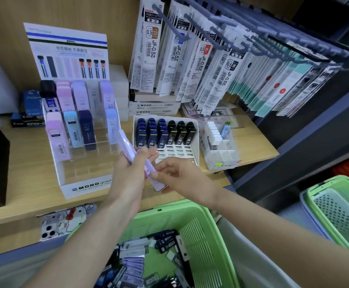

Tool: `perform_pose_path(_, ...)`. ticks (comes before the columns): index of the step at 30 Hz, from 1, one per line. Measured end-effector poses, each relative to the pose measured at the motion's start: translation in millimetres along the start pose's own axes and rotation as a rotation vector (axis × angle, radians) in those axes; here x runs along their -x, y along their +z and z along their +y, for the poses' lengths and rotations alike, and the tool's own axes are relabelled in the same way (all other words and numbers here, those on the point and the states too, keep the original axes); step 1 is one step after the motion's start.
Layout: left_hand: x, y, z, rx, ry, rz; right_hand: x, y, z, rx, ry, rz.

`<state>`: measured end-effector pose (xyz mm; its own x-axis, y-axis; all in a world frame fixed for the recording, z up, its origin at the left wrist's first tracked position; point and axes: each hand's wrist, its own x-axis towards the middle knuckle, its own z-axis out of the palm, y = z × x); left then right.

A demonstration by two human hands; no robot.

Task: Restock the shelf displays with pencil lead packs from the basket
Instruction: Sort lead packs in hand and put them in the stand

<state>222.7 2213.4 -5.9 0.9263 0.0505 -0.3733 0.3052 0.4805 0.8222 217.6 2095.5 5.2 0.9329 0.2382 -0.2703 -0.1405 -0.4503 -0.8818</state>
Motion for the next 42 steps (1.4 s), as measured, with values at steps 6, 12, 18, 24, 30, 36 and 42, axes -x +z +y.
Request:
perform_pose_path(6, 8, -9, 5, -0.066, -0.049, -0.043, 7, -1, -2, -0.084, -0.013, 0.181)
perform_pose_path(12, 18, -19, 14, -0.238, -0.074, -0.071, 21, -5, -7, 0.061, -0.053, 0.251)
perform_pose_path(18, 25, -39, 26, -0.252, -0.03, -0.168, 27, 11, -30, 0.255, -0.089, 0.25)
perform_pose_path(24, 29, -62, 45, -0.123, -0.013, -0.065, 18, 24, -54, 0.098, -0.083, 0.273)
perform_pose_path(30, 31, -92, 58, -0.219, 0.014, -0.117, -3, 21, -88, -0.061, -0.225, 0.476)
perform_pose_path(36, 25, -119, 64, -0.324, 0.078, -0.064, -45, 23, -93, 0.315, -0.296, 0.514)
perform_pose_path(42, 26, -136, 72, -0.315, 0.069, -0.046, -70, 35, -91, 0.636, -0.349, 0.411)
